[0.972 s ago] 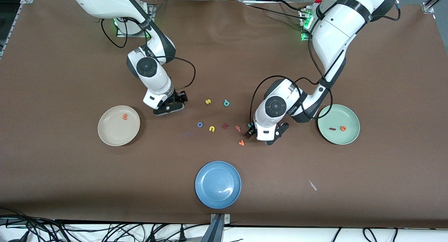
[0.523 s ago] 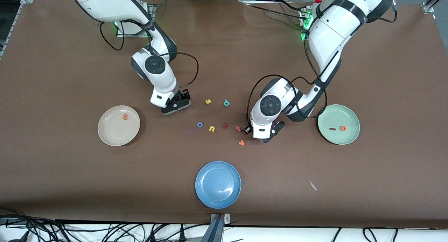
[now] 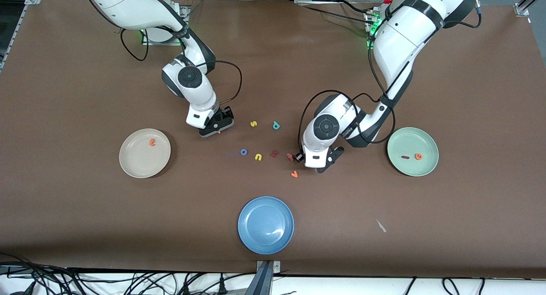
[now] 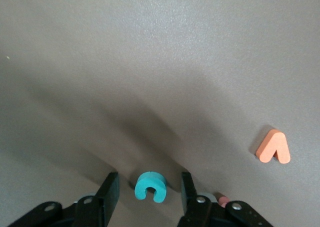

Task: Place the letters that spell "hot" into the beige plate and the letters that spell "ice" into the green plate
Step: 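Grasp the yellow h with the right gripper while the left gripper grasps teal c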

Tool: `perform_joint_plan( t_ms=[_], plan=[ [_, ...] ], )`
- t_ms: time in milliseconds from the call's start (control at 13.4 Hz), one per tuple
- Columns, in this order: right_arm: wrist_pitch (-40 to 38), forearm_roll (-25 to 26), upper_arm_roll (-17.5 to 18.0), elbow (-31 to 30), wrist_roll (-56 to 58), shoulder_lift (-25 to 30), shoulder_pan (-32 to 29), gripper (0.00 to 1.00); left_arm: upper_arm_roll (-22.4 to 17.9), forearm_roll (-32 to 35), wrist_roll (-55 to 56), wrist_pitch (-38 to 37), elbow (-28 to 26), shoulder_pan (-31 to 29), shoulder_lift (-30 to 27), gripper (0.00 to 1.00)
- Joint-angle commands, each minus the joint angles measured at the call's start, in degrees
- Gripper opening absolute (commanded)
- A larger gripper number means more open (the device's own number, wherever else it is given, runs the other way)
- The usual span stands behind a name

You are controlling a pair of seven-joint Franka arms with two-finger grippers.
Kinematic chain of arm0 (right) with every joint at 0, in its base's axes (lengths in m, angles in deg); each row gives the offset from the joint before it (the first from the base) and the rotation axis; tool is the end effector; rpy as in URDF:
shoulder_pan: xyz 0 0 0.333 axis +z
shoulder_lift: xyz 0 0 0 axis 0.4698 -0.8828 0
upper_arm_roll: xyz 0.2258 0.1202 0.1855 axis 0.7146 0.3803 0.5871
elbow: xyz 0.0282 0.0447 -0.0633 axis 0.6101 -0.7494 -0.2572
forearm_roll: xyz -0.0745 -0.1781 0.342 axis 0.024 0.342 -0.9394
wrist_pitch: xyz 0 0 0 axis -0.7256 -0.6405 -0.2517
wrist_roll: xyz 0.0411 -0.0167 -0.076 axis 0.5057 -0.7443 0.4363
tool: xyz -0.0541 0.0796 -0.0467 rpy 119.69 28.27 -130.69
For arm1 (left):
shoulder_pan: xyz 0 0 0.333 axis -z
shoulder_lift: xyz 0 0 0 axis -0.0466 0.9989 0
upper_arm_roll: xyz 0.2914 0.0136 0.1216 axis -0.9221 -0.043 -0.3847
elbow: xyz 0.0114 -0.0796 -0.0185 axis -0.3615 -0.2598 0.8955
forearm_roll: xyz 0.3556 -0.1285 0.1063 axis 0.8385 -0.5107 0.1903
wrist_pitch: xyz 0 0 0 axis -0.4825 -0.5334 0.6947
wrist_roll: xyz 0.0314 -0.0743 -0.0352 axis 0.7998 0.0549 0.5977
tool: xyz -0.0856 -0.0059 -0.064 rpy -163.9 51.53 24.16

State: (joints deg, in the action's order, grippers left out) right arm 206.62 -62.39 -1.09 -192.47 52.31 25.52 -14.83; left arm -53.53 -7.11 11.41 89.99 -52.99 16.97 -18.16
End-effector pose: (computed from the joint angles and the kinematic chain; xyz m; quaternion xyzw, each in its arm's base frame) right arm 0.4683 0.2996 0.1691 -0.9736 -0.2242 -0.0422 0.0116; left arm 0.5896 -0.3812 0.1719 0.9227 0.3806 -0.0593 0.0162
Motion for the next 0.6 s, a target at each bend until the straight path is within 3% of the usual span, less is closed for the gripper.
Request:
perform_joint_plan(
  t_ms=[0,224,299,523],
  plan=[
    [1.2,1.1,0.2,-0.8,-0.4,-0.2,-0.2,0.47,-0.6,0.2,0.4,-0.6,1.7,0.8,0.8,0.47],
    [1.1,1.4,0.1,-0.8,0.2,-0.2,-0.2,0.16,-0.7,0.2,0.1,-0.6,1.7,0.8,1.0,0.2],
    [1.0,1.4,0.0,-0.8,0.2,-0.2,-0.2,0.13,-0.7,0.2,-0.3,-0.7,1.7,0.5,1.0,0.11],
    [0.7,1.4,-1.3,-0.7,3.0,1.2,-0.4,0.09,-0.6,0.6,-0.6,-0.9,2.0,-0.6,0.1,0.0]
  ],
)
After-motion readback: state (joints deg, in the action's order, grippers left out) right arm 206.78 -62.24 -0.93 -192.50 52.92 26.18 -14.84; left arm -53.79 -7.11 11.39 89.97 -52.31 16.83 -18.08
